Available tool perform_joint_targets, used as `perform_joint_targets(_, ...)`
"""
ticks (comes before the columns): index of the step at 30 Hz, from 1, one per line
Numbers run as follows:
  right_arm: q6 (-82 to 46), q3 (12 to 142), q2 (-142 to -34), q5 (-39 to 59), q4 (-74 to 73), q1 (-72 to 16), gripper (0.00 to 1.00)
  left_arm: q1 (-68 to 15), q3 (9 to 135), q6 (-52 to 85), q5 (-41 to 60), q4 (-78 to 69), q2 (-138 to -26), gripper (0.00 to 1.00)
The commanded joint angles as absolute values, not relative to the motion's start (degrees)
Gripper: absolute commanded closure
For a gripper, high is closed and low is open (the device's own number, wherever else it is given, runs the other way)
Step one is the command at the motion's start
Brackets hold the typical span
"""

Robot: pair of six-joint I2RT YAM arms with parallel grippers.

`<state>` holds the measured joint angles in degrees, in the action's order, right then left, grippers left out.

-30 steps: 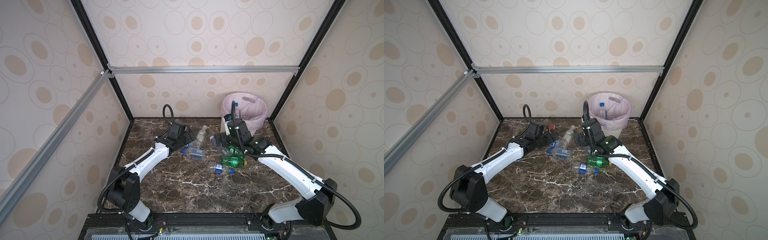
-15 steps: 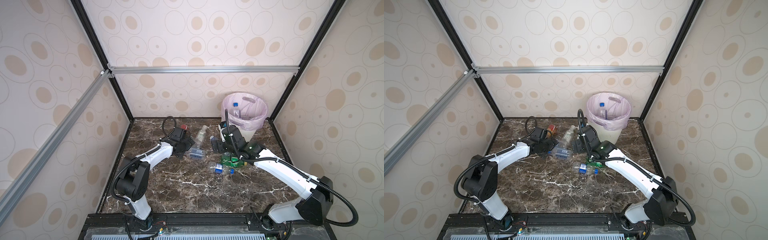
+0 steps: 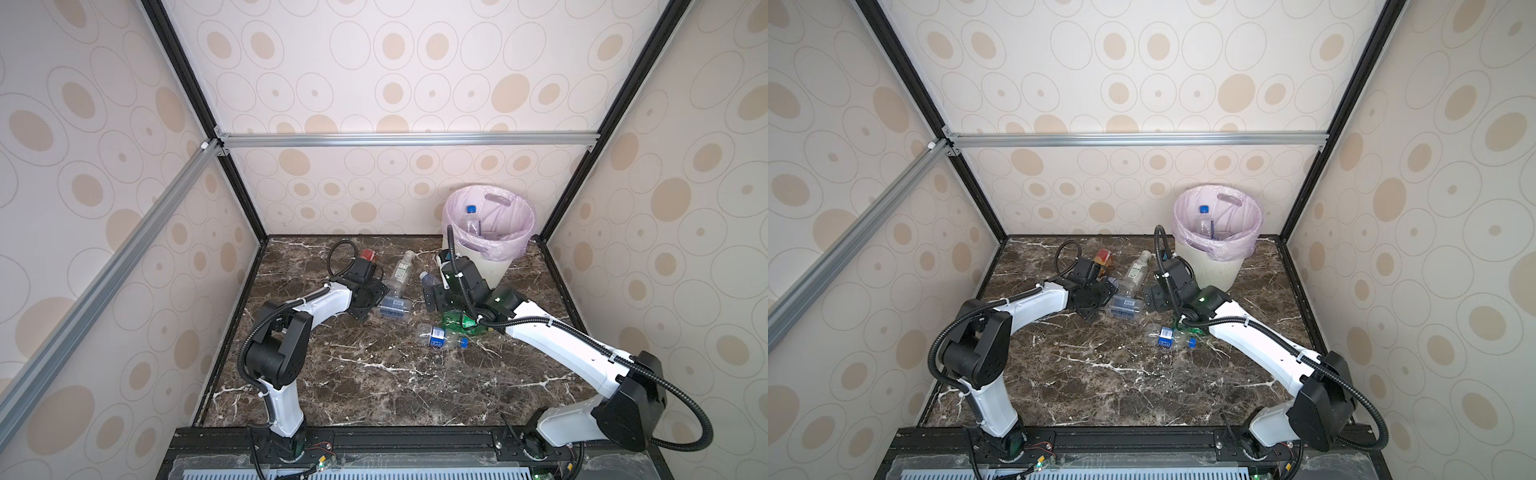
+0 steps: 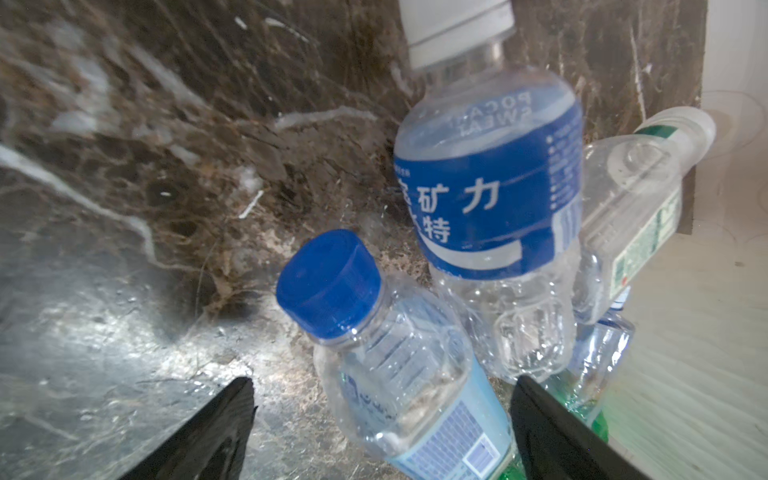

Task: Throw the plastic bottles in the bin
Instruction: 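Lower the left gripper onto the blue-capped clear water bottle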

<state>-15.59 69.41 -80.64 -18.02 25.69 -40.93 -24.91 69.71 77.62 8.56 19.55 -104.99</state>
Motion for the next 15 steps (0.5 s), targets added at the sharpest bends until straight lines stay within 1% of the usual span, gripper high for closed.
perform_joint_targets(1,-15.88,68.04,-79.19,-18.40,24.42,-41.42,0.00,-25.22,72.16,78.99,6.66,21.90,-105.70,0.05)
perform_joint_targets(10,-15.83,67.85,-80.12,-16.28,24.07,-41.44,0.00,-25.22,72.86,78.32,7.12,21.36,-108.66,0.06)
perform_joint_targets(15,-15.71,67.85,-80.24,-16.85,24.25,-41.43,0.00,-25.22,73.23,77.11,6.94,22.13,-109.10,0.10)
